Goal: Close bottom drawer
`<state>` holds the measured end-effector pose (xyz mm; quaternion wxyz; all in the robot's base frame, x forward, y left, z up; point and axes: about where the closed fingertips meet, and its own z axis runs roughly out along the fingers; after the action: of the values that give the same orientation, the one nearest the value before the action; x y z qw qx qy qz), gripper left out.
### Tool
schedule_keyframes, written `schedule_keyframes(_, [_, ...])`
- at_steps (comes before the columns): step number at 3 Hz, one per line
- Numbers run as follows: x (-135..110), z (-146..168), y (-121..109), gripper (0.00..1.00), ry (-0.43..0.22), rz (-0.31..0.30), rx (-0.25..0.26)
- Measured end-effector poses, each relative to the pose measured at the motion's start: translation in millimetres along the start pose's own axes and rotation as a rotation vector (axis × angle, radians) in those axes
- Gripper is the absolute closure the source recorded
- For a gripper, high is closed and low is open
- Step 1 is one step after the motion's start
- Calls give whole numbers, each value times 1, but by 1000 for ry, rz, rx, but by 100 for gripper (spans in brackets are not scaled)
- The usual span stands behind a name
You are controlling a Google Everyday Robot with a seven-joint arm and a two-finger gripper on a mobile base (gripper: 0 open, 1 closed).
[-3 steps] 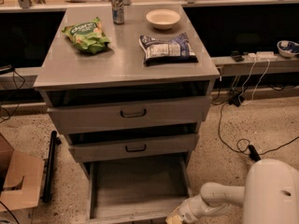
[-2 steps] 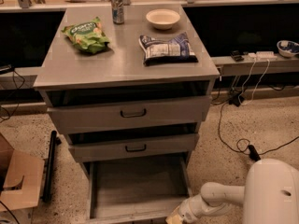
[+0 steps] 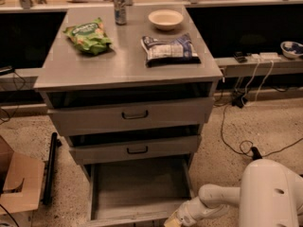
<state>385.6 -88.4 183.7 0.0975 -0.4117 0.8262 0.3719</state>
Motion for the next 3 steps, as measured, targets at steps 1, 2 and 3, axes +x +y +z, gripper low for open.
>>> schedule_keyframes(1, [-11, 16, 2, 100, -4, -28, -54])
schedule_keyframes(2, [-20, 15, -6, 100, -22, -40, -49])
schedule_keyframes(3, [-20, 15, -6, 100, -22, -40, -49])
